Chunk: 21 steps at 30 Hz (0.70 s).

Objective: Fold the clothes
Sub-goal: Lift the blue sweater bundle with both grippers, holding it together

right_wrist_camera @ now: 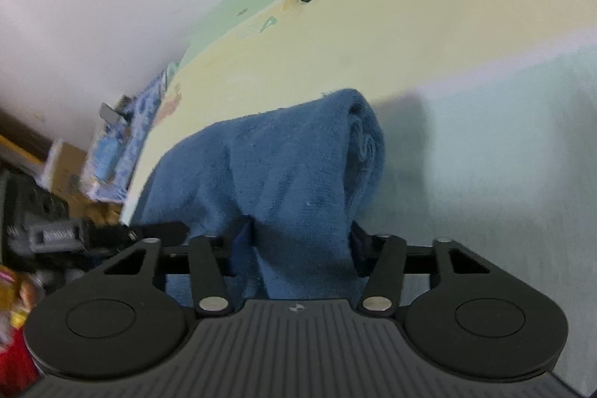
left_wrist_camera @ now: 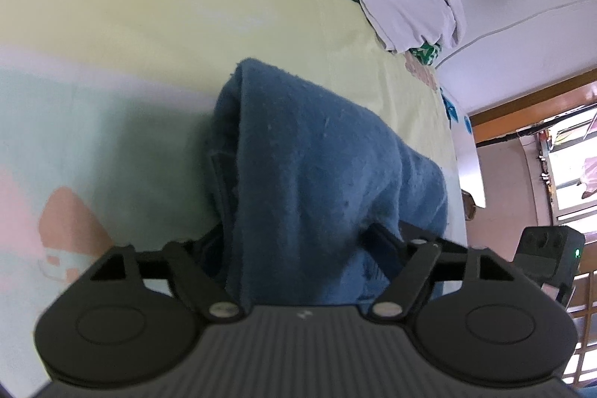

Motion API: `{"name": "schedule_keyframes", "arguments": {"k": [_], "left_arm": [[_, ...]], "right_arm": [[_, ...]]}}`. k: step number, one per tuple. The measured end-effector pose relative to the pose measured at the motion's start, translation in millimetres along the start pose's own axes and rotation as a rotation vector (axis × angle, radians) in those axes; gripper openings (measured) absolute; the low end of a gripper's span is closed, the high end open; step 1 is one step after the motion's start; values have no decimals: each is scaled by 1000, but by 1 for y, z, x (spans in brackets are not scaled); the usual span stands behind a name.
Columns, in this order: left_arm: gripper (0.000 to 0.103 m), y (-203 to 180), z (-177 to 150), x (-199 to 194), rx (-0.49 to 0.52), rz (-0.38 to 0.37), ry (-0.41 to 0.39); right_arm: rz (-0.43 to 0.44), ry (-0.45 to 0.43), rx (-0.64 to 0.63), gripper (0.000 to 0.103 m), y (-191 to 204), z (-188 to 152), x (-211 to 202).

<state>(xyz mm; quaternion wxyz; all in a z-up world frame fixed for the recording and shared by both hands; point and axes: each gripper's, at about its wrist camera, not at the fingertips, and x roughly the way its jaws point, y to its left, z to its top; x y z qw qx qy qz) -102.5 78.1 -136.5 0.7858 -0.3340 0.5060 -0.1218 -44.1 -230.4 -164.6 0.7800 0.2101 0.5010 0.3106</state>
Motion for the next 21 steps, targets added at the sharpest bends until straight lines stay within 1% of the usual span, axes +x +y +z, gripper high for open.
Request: {"name": "schedule_keyframes", "arguments": {"k": [2, 4, 5, 6, 7, 8, 10, 11, 13, 14, 15, 17, 18, 19, 20, 21], "left_arm": [[59, 0, 0, -2, -15, 1, -5], [53, -2, 0, -3, -15, 6, -9], [52, -5, -1, -2, -2, 13, -10], [52, -7, -1, -2, 12, 20, -11], [52, -10, -2, -2, 25, 26, -12], [54, -9, -1, -1, 26, 25, -9], [59, -2, 1, -1, -2, 7, 1], [61, 0, 2, -1, -8, 1, 5], [65, 2, 3, -1, -12, -6, 9], [69, 3, 3, -1, -14, -10, 10], [71, 5, 4, -1, -25, -20, 9], [71, 12, 4, -1, -57, -45, -4], [70, 14, 4, -1, -63, -51, -10], [67, 12, 2, -2, -50, -43, -15], [65, 8, 0, -2, -30, -30, -19], [64, 5, -2, -1, -15, -20, -23]], "right_arm": [[7, -6, -11, 44, 0, -1, -3], [-6, -11, -74, 43, 6, -5, -6], [-8, -12, -91, 43, 7, -6, -7], [2, -6, -63, 45, 2, -5, -6], [16, 1, -21, 49, -3, -3, -5], [29, 7, 20, 50, -9, -2, -4], [42, 18, 62, 53, -12, 1, -3], [41, 20, 59, 55, -9, 1, -3], [47, 14, 47, 67, -4, -1, -1], [46, 11, 34, 68, -1, -1, 0], [41, 9, 18, 69, 2, -1, 1], [32, 9, -9, 66, 6, -1, 3], [26, 13, -17, 58, 5, 0, 3], [27, 20, -16, 53, 3, 2, 2], [36, 28, -7, 51, 0, 3, 2], [45, 36, -3, 48, -3, 4, 2]]}}
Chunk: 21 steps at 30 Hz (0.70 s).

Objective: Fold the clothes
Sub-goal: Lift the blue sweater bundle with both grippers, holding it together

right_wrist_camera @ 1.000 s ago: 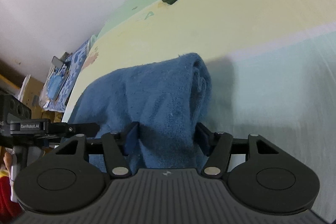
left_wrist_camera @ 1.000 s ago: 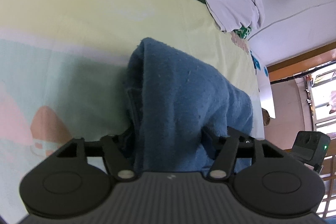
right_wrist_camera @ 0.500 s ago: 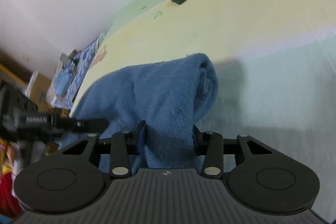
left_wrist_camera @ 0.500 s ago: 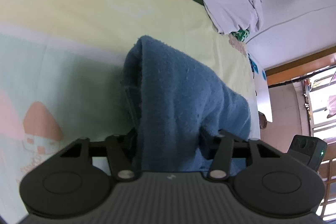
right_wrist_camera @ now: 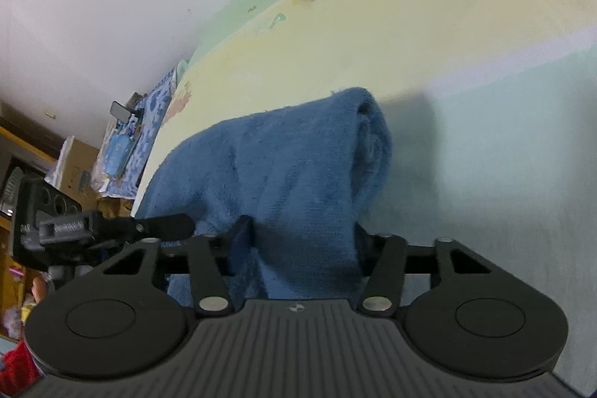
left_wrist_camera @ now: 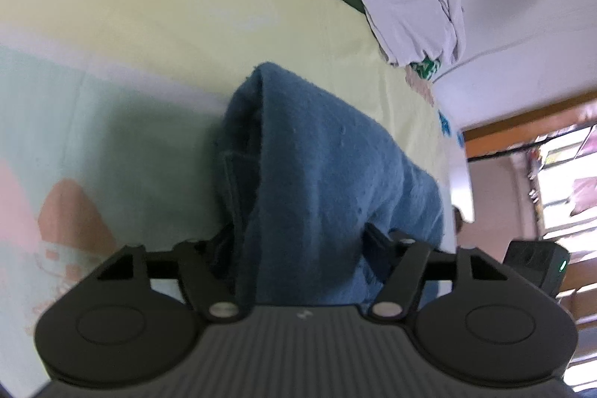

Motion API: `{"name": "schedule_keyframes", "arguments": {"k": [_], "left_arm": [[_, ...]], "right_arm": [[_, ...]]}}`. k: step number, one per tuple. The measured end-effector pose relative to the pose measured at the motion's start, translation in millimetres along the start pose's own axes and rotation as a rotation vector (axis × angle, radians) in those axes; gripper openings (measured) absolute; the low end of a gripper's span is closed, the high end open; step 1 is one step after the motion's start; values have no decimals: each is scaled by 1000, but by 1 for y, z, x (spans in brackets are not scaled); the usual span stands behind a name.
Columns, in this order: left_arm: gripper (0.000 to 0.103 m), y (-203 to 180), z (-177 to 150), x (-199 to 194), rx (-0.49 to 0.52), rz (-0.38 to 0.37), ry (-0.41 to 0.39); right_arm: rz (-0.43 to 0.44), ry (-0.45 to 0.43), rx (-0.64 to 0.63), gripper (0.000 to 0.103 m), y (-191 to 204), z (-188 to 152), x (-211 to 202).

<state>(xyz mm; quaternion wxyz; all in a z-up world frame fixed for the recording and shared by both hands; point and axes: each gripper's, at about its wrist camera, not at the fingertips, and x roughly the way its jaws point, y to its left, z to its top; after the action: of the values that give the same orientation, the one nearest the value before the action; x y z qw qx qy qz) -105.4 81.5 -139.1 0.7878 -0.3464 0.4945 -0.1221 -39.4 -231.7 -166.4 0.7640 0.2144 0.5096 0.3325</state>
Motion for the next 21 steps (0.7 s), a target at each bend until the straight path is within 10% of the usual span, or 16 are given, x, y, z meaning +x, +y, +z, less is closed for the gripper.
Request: {"name": "schedule_keyframes", "arguments": {"k": [10, 21], "left_arm": [[75, -15, -7, 6, 136, 39, -7], [93, 18, -6, 4, 106, -193, -9]], "right_arm": [[-71, 5, -104, 53, 17, -4, 0], [-162, -2, -65, 58, 24, -2, 6]]}}
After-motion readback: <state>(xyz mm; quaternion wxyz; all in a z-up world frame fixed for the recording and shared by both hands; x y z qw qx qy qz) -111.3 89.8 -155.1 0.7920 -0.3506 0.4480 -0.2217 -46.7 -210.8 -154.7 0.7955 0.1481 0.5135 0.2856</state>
